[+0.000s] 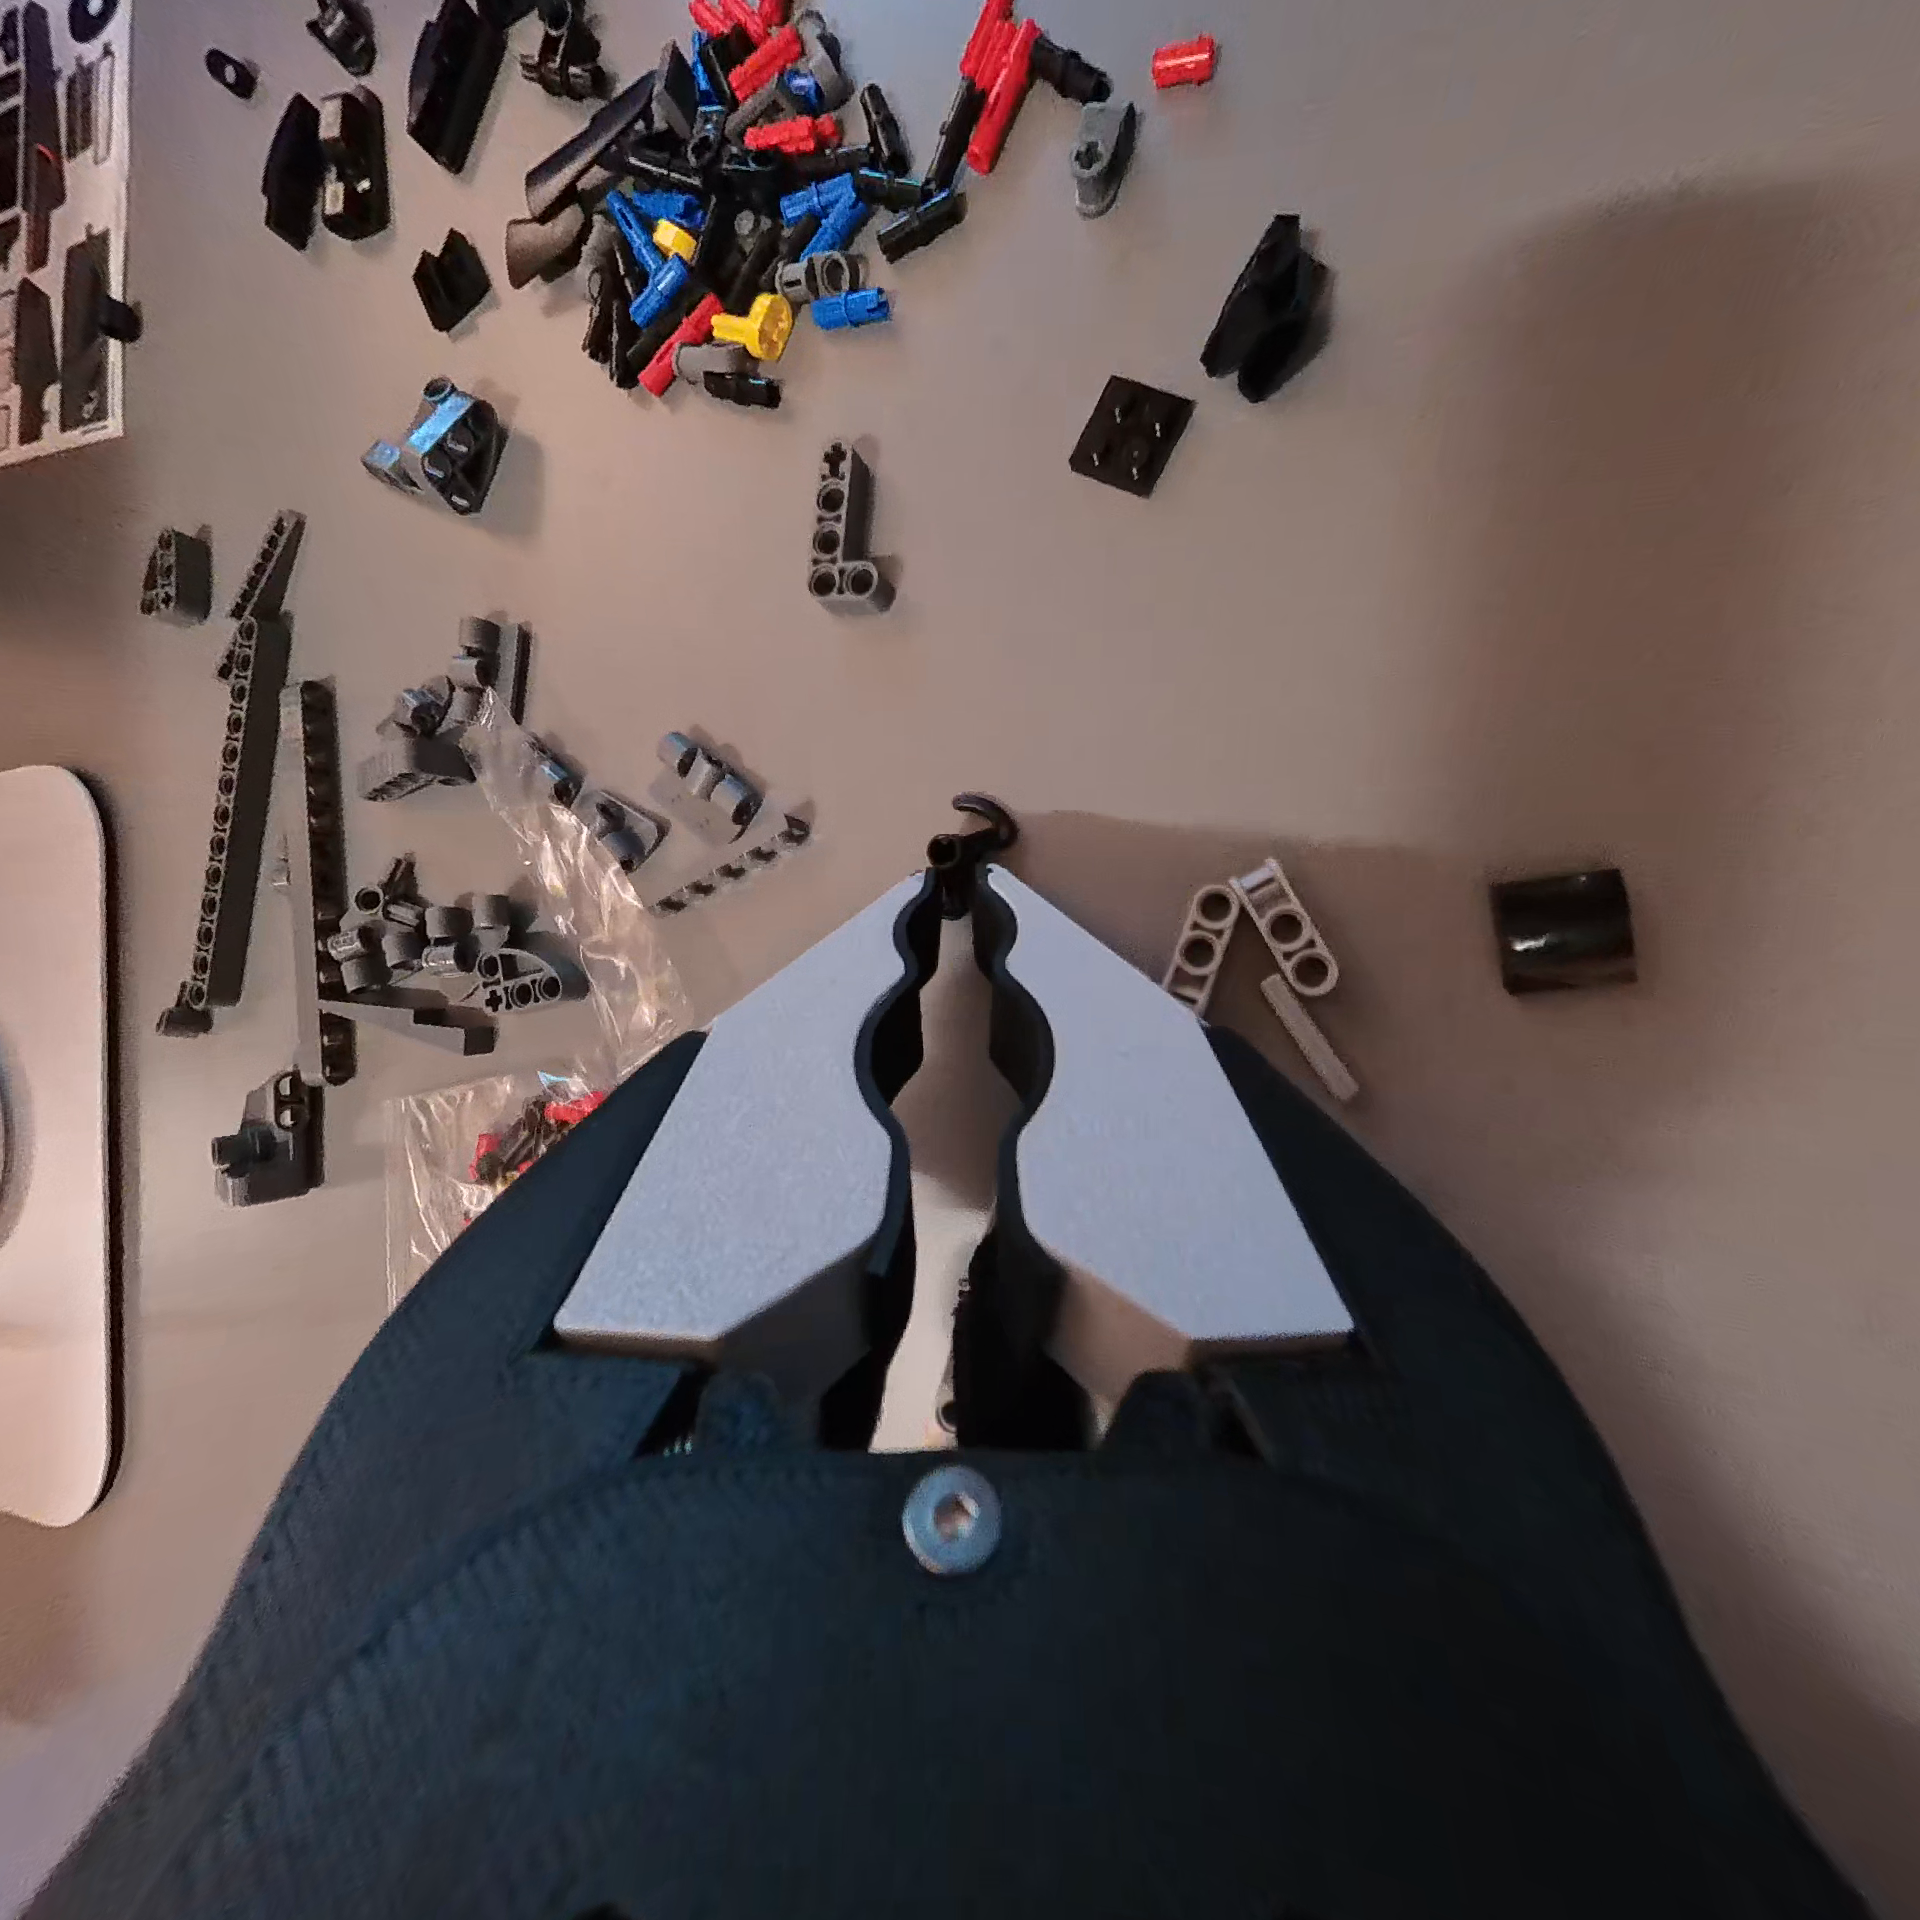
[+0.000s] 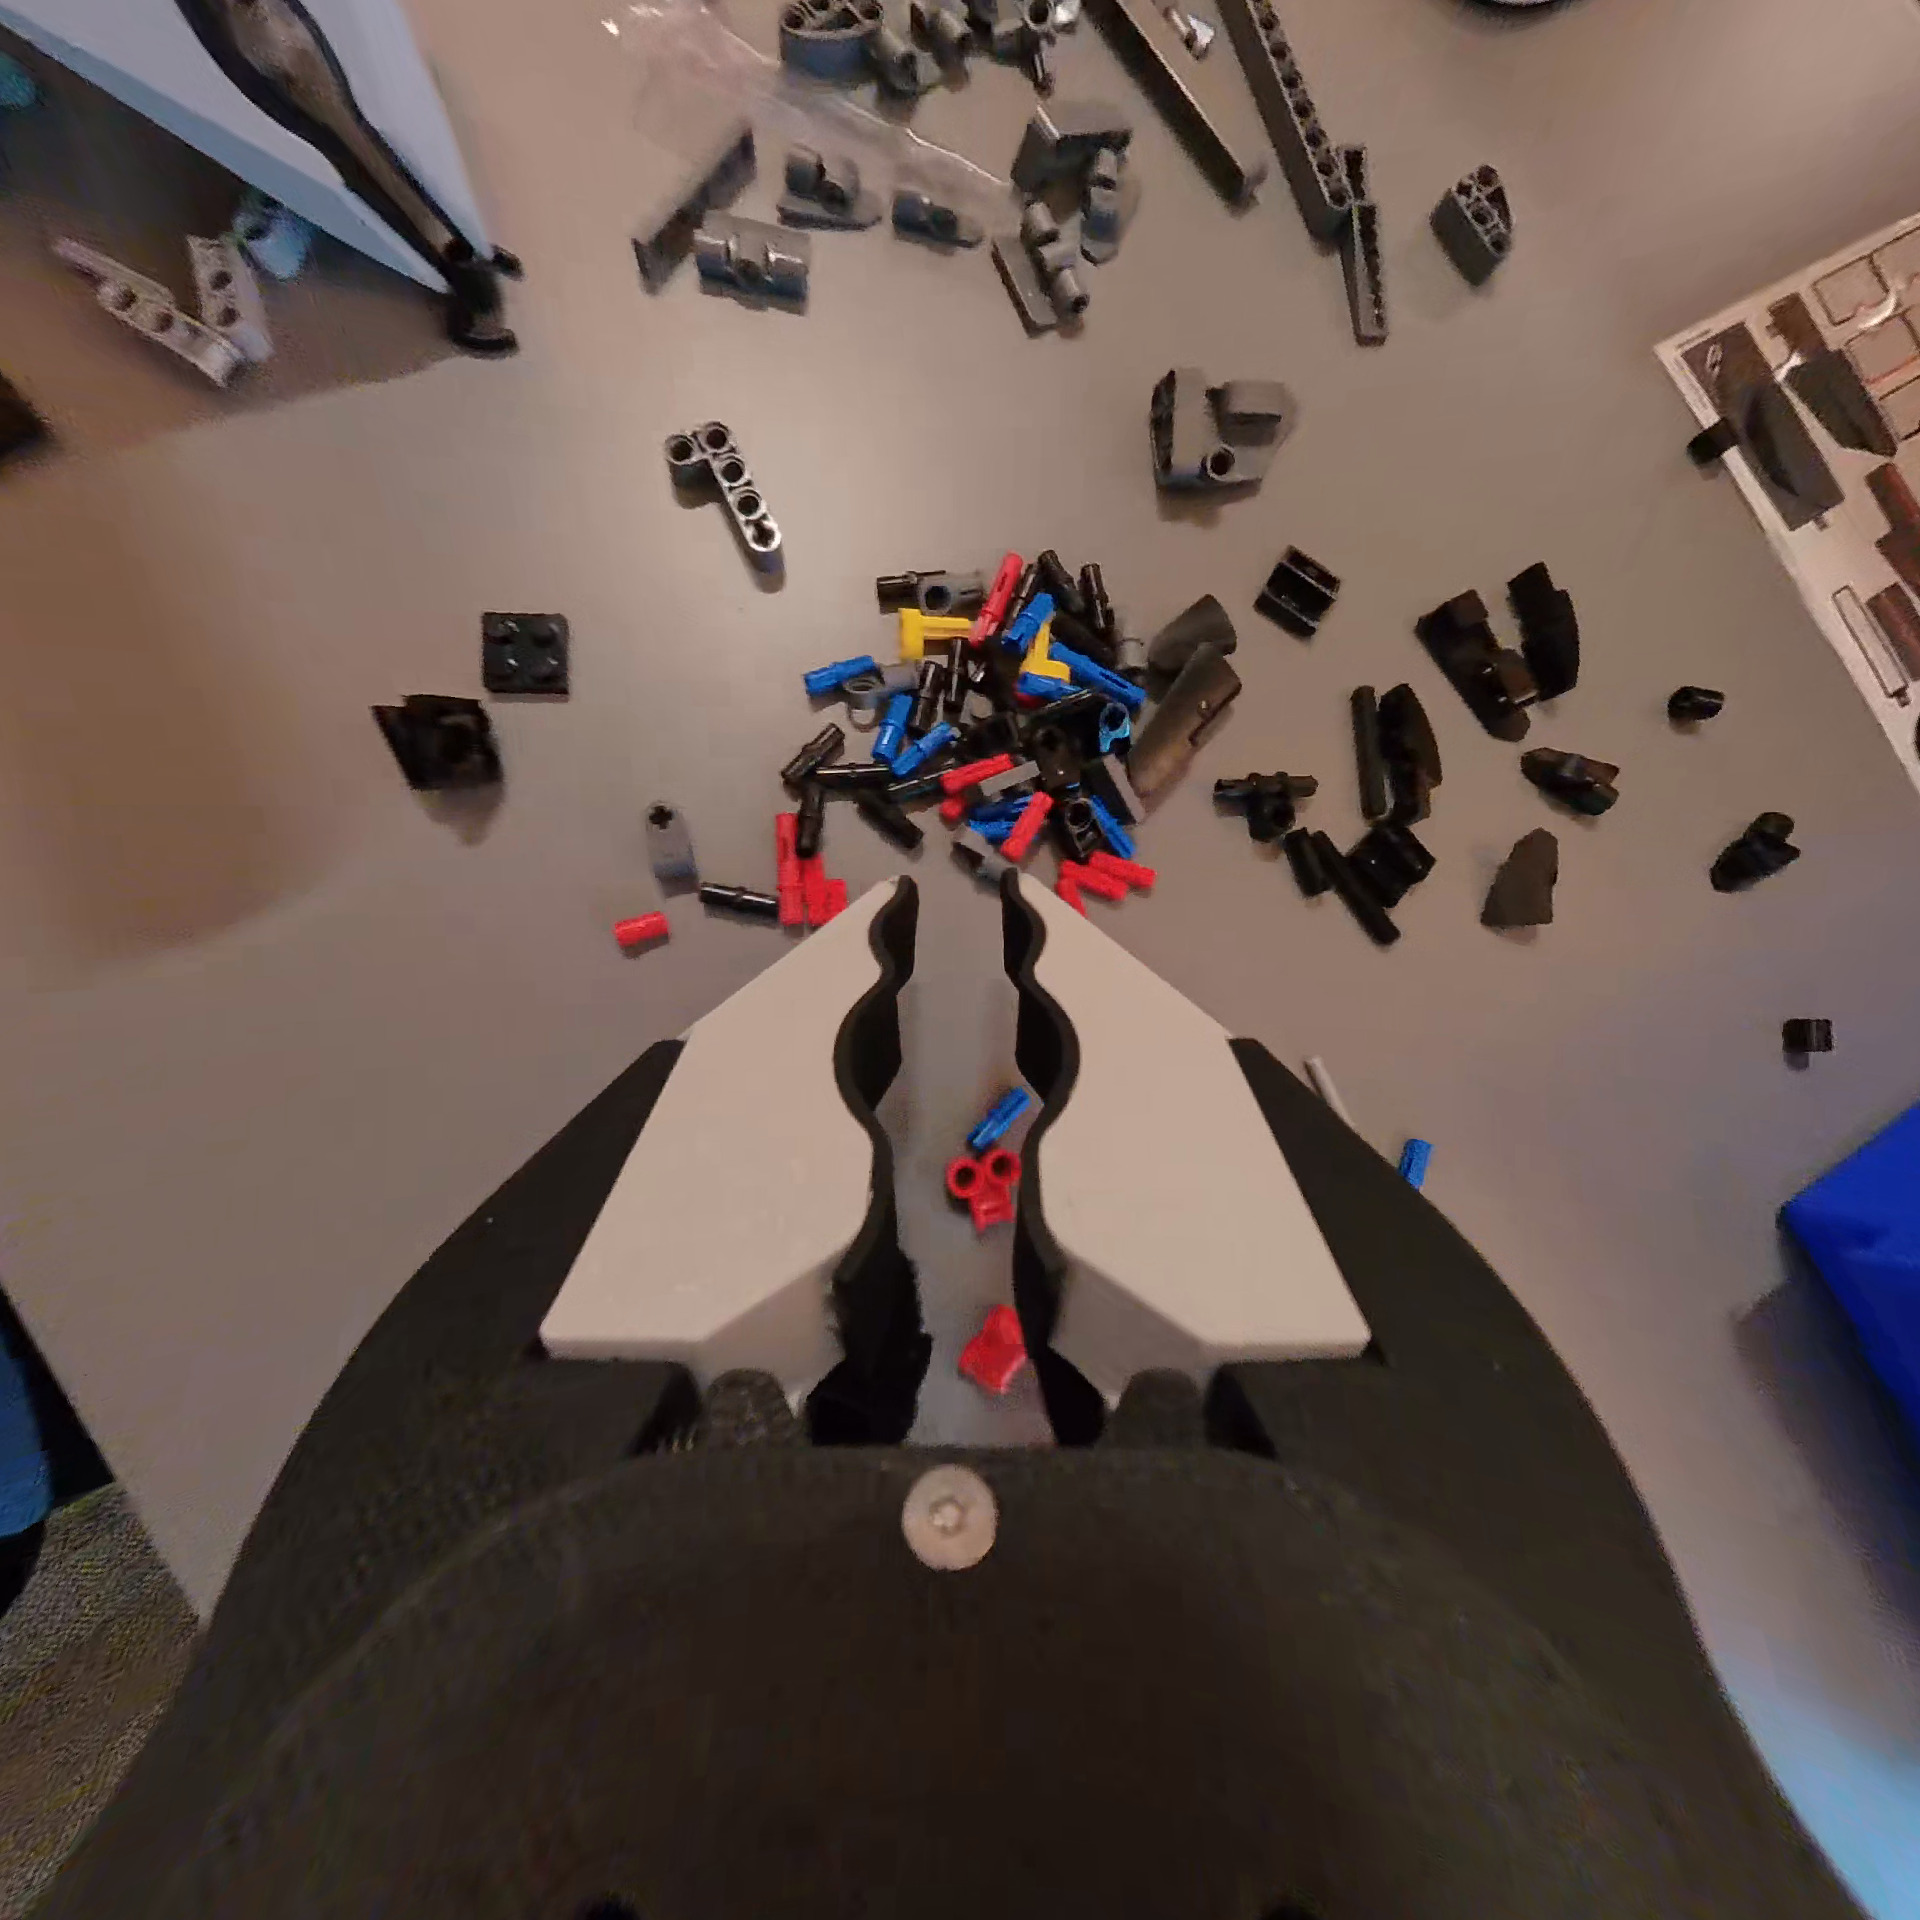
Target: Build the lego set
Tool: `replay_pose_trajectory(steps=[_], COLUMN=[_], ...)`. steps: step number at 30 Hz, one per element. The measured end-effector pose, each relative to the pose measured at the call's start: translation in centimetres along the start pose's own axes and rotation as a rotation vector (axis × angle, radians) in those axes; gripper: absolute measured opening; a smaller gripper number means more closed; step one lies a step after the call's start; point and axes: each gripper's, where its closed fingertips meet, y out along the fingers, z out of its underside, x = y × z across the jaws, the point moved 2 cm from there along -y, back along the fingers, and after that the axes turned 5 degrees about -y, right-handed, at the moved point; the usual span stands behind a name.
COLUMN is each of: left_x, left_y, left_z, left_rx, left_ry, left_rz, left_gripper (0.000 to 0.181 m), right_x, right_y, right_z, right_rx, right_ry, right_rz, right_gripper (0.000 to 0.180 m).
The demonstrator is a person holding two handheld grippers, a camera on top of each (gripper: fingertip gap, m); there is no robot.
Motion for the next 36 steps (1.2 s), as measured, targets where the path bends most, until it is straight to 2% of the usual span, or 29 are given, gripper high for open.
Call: replay_pose_trajectory(steps=[9,16,20,23,27,36], left_x=[0.1,0.2,0.3,0.2,0.0,0.0], left_y=[0.5,0.3,0.1,-0.1,-0.2,-0.3], left_z=[-0.7,-0.7,-1.0,-1.4,-1.7,-2.0], left_rx=[0.001,-0.010,-0.023,-0.031,-0.037,-0.044], left_ry=[-0.004,-0.012,-0.015,-0.004,0.004,0.005], left_rz=[0.002,0.004,0.007,0.002,-0.003,-0.003], left_gripper=[0.006,0.017,0.018,0.018,0.017,0.018], right_x=[-1.0,2.4,2.9,3.4,3.7,3.4], right_y=[1.3,0.4,0.6,0.7,1.6,1.8], right_z=[0.1,0.7,0.6,-0.6,-0.3,-0.4], right_rx=[0.027,0.046,0.045,0.008,0.072,0.088], right_ry=[0.010,-0.035,-0.062,-0.098,-0.105,-0.118], right_rz=[-0.038,-0.168,-0.164,-0.157,-0.150,-0.128], right_gripper=[0.015,0.012,0.014,0.007,0.004,0.007])
